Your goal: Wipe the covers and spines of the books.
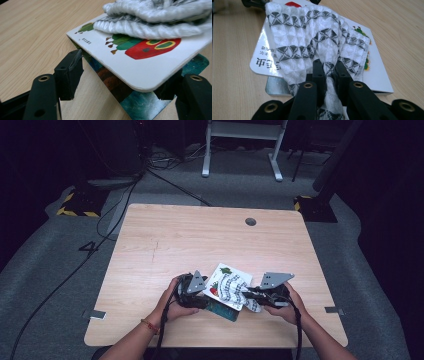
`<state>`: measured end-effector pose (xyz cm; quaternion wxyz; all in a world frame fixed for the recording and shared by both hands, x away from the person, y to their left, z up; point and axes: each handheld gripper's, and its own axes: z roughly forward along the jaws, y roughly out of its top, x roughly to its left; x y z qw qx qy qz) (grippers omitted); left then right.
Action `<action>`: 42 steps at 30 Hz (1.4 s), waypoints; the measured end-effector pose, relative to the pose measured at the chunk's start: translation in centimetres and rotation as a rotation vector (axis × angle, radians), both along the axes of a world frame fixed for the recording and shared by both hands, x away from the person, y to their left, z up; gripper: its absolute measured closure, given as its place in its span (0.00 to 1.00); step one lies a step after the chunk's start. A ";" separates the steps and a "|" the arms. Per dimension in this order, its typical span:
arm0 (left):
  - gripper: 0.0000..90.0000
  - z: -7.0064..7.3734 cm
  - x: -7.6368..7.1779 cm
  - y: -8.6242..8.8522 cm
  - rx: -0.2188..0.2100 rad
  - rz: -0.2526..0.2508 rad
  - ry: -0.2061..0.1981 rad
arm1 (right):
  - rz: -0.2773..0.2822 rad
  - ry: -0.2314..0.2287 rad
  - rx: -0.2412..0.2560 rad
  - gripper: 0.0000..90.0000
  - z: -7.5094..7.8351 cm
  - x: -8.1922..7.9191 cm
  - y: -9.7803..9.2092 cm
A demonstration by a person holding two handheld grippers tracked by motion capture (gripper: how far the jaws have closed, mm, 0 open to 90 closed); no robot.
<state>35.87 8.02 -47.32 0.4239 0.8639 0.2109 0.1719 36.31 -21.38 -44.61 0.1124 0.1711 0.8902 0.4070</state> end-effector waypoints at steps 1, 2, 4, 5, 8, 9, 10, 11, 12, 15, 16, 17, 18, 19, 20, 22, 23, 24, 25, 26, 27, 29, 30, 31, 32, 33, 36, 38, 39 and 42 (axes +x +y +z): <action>0.37 0.0 -0.1 -0.1 0.010 -0.003 -0.018 | -0.002 0.002 0.000 0.92 0.0 0.1 0.0; 0.37 0.1 -0.2 -0.2 0.020 -0.008 -0.027 | -0.006 0.011 0.002 0.92 -0.1 0.2 0.0; 0.38 0.2 -0.4 -0.6 0.045 -0.021 -0.064 | -0.014 0.020 0.006 0.92 -0.3 0.5 -0.1; 0.38 0.3 -0.6 -0.8 0.050 -0.038 -0.079 | -0.016 0.026 0.009 0.92 -0.3 0.6 -0.1; 0.38 0.4 -1.1 -1.4 0.112 -0.063 -0.145 | -0.012 0.049 0.014 0.91 -0.5 0.8 -0.1; 0.40 0.4 -1.2 -1.4 0.113 -0.064 -0.156 | -0.014 0.055 0.014 0.91 -0.6 0.9 -0.2; 0.42 0.5 -1.3 -1.4 0.105 -0.072 -0.168 | -0.018 0.055 0.018 0.91 -0.6 0.9 -0.2; 0.45 0.6 -1.3 -1.5 0.108 -0.072 -0.178 | -0.023 0.056 0.026 0.91 -0.5 1.0 -0.3; 0.47 0.6 -1.5 -1.5 0.107 -0.076 -0.189 | -0.025 0.059 0.030 0.91 -0.5 1.1 -0.4; 0.53 0.8 -1.7 -1.5 0.111 -0.085 -0.206 | -0.040 0.065 0.035 0.91 -0.5 1.3 -0.6; 0.54 0.8 -1.7 -1.6 0.114 -0.093 -0.206 | -0.045 0.070 0.037 0.91 -0.5 1.4 -0.6; 0.54 0.9 -1.8 -1.7 0.121 -0.097 -0.218 | -0.047 0.071 0.041 0.91 -0.5 1.5 -0.7; 0.57 0.9 -1.8 -1.7 0.118 -0.097 -0.225 | -0.050 0.071 0.042 0.91 -0.5 1.5 -0.7; 0.59 1.0 -1.8 -1.9 0.119 -0.101 -0.229 | -0.053 0.076 0.046 0.91 -0.5 1.5 -0.7; 0.60 1.0 -1.9 -2.0 0.126 -0.111 -0.231 | -0.055 0.079 0.047 0.91 -0.5 1.6 -0.8; 0.61 1.0 -1.8 -2.3 0.124 -0.114 -0.227 | -0.059 0.084 0.048 0.91 -0.5 1.7 -0.8; 0.61 0.9 -1.9 -2.4 0.132 -0.118 -0.231 | -0.056 0.083 0.041 0.91 -0.4 1.8 -0.7; 0.62 0.9 -1.9 -2.4 0.142 -0.118 -0.243 | -0.053 0.075 0.031 0.91 -0.3 1.9 -0.5; 0.64 0.9 -2.0 -2.4 0.147 -0.121 -0.246 | -0.049 0.073 0.023 0.91 -0.2 1.9 -0.3; 0.65 1.0 -2.0 -2.4 0.153 -0.124 -0.249 | -0.047 0.071 0.017 0.91 -0.2 1.9 -0.1; 0.66 0.9 -2.0 -2.4 0.159 -0.123 -0.256 | -0.042 0.071 0.013 0.91 -0.3 2.0 0.0; 0.69 0.9 -2.1 -2.4 0.176 -0.122 -0.275 | -0.041 0.074 0.015 0.91 -0.2 2.1 0.2; 0.69 0.9 -2.2 -2.3 0.180 -0.120 -0.279 | -0.041 0.068 0.013 0.91 -0.2 2.1 0.2; 0.70 1.0 -2.2 -2.3 0.178 -0.123 -0.286 | -0.047 0.057 0.003 0.91 -0.1 2.0 0.3; 0.71 1.0 -2.3 -2.1 0.164 -0.115 -0.280 | -0.056 0.048 -0.006 0.91 0.0 2.0 0.3; 0.72 1.0 -2.3 -2.1 0.164 -0.115 -0.280 | -0.056 0.048 -0.006 0.91 0.0 2.0 0.3; 0.73 1.4 -2.2 -1.8 0.143 -0.112 -0.279 | -0.126 0.010 -0.052 0.91 -0.2 2.4 -0.3; 0.73 1.6 -2.1 -1.5 0.124 -0.112 -0.263 | -0.158 0.031 -0.036 0.91 -0.5 2.9 -1.0; 0.73 1.6 -2.1 -1.4 0.122 -0.111 -0.260 | -0.165 0.045 -0.025 0.90 -0.7 3.1 -1.3; 0.72 1.4 -2.2 -1.4 0.133 -0.117 -0.267 | -0.145 0.080 0.001 0.91 -0.7 3.3 -1.4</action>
